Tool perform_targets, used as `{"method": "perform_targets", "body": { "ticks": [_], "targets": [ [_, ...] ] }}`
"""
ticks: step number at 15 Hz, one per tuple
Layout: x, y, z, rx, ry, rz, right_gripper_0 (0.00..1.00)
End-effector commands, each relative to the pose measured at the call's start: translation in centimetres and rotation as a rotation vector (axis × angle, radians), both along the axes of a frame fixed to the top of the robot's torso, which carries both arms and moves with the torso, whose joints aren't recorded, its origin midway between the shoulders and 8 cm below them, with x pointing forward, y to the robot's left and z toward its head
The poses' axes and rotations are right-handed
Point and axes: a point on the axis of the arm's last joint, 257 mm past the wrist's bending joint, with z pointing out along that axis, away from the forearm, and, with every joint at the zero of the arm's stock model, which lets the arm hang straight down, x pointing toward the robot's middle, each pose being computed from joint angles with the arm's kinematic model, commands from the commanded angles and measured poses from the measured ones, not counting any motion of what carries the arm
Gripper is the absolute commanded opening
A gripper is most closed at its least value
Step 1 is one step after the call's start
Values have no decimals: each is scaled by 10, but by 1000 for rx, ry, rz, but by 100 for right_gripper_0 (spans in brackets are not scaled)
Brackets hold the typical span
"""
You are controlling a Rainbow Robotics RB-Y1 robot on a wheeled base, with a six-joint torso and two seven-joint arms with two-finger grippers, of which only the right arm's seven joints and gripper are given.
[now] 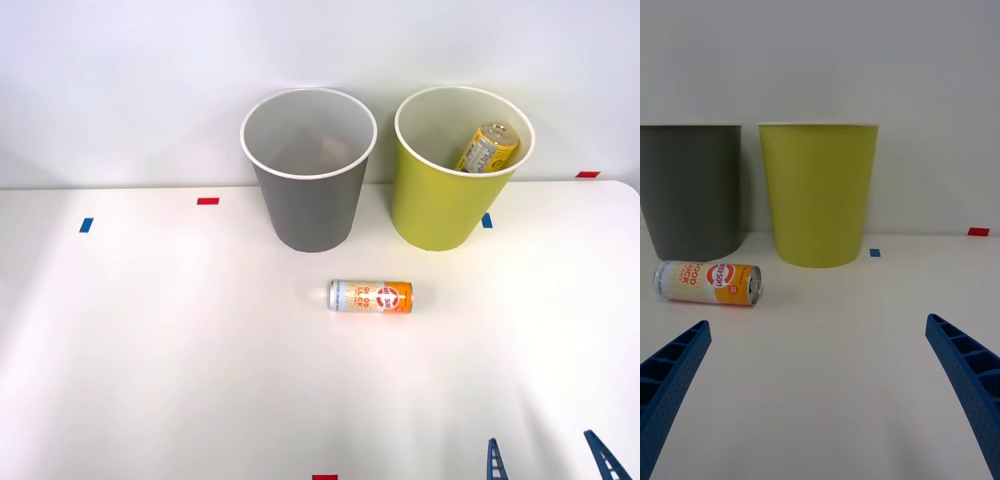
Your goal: Put cans in the gray bin, plastic bottles in the light green bin
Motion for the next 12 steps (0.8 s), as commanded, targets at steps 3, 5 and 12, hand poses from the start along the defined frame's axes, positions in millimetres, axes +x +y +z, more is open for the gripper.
{"method": "perform_targets", "body": {
  "ticks": [3, 5, 12],
  "targets": [
    [-17, -1, -34, -31, 73, 16, 99],
    [-21, 4, -38, -39, 88, 42, 99],
    [-27, 4, -39, -26, 97, 46, 99]
  ]
}}
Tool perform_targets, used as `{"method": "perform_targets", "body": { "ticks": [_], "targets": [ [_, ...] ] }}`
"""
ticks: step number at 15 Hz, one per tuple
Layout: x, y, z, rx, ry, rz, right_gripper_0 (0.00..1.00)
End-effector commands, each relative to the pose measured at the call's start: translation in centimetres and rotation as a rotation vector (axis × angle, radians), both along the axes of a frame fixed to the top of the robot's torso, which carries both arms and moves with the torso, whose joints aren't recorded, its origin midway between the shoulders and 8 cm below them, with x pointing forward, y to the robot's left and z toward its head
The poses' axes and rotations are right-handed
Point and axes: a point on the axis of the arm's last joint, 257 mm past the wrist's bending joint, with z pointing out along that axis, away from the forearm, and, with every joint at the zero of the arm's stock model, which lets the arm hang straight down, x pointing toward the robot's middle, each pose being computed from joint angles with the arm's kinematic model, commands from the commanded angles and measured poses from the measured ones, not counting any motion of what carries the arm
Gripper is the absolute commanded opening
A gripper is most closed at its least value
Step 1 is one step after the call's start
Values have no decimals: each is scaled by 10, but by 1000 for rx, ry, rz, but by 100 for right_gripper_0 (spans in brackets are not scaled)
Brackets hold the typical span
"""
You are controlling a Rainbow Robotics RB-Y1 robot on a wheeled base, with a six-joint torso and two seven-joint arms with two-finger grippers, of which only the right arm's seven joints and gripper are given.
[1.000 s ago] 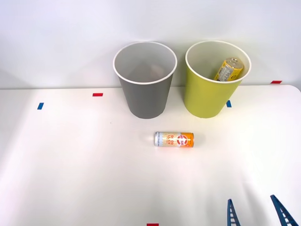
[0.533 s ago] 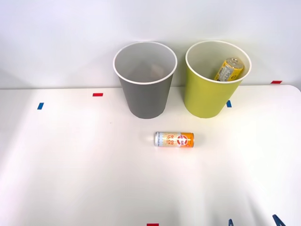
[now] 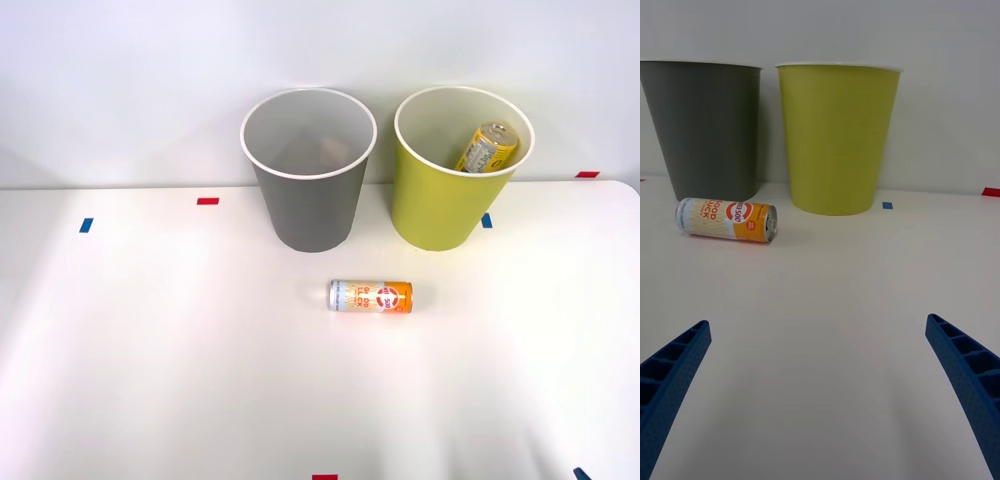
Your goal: Put cans in the gray bin, plastic bottles in the light green bin
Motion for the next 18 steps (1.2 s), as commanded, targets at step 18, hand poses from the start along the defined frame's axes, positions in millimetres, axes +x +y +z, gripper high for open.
{"method": "perform_targets", "body": {
  "ticks": [18],
  "targets": [
    [0, 0, 0, 1, 0, -1, 99]
  ]
}}
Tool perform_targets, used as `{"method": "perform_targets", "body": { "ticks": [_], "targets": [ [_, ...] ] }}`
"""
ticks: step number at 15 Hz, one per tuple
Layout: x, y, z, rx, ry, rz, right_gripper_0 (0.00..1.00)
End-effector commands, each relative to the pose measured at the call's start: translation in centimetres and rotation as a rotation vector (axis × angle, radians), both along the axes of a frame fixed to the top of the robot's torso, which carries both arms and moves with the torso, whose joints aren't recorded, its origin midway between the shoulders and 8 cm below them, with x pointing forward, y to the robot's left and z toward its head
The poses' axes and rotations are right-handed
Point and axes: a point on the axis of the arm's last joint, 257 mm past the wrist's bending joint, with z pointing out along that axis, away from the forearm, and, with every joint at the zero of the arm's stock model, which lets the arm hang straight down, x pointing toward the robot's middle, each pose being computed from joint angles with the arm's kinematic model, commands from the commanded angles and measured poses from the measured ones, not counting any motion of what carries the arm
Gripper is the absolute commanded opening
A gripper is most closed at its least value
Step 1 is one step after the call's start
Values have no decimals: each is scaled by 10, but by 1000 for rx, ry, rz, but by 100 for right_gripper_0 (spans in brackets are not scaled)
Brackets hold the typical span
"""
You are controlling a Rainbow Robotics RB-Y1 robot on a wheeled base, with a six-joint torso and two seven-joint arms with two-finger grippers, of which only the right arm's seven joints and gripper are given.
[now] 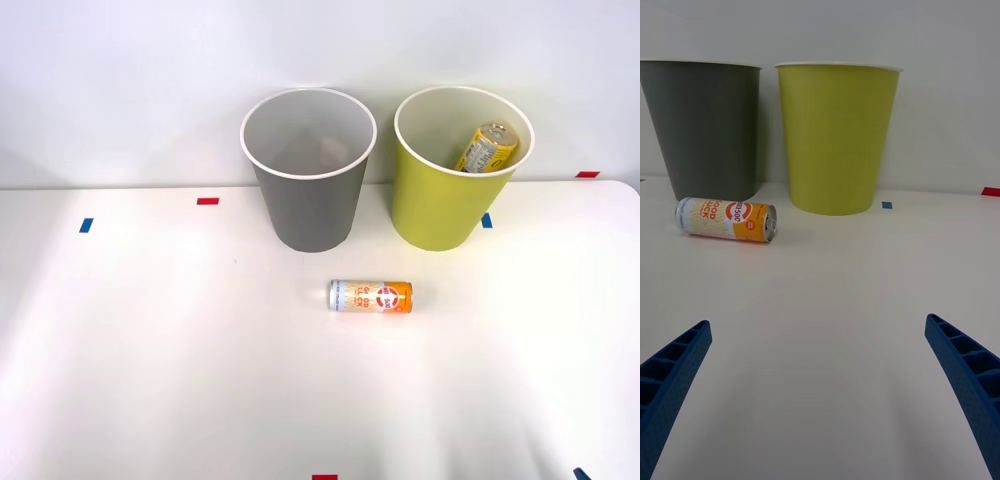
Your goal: Put cans in the gray bin, plastic bottles in the light green bin
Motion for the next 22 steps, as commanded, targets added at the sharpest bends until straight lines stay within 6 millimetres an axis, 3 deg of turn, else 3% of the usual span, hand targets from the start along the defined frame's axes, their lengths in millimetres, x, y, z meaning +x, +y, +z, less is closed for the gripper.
{"method": "perform_targets", "body": {
  "ticks": [1, 22],
  "targets": [
    [0, 0, 0, 0, 0, 0, 99],
    [0, 0, 0, 0, 0, 0, 99]
  ]
}}
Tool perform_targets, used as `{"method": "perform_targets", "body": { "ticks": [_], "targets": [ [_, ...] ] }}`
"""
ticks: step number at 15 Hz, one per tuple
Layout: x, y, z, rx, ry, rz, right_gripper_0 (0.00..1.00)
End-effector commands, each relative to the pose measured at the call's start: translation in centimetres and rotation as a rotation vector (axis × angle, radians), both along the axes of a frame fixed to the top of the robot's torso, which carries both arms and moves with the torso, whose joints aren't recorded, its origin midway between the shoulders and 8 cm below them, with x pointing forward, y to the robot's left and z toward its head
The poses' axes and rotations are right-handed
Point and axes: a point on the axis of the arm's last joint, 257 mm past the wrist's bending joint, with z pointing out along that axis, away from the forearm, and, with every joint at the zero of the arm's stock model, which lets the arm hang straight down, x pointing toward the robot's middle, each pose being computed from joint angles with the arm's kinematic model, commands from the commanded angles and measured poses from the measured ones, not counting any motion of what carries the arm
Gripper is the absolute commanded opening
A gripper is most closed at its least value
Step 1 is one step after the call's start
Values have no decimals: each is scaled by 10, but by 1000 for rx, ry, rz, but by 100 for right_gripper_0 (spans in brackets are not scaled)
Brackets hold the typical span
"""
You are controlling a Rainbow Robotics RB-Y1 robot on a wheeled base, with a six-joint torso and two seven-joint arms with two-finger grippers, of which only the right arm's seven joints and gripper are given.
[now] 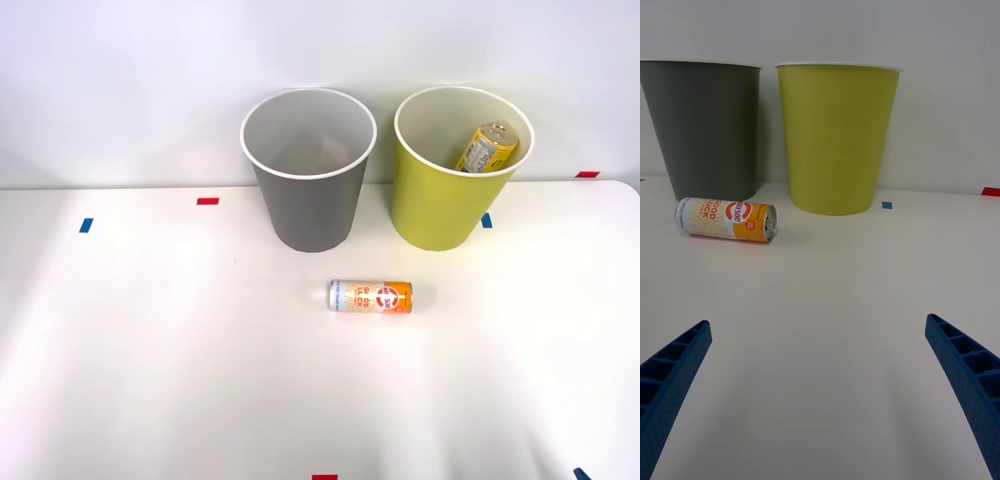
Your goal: Put cans in the gray bin, plastic bottles in the light green bin
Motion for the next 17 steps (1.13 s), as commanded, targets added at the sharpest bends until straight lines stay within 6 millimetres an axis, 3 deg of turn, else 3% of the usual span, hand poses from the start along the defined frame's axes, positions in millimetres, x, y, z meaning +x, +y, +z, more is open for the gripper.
{"method": "perform_targets", "body": {
  "ticks": [1, 17],
  "targets": [
    [0, 0, 0, 0, 0, 0, 99],
    [0, 0, 0, 0, 0, 0, 99]
  ]
}}
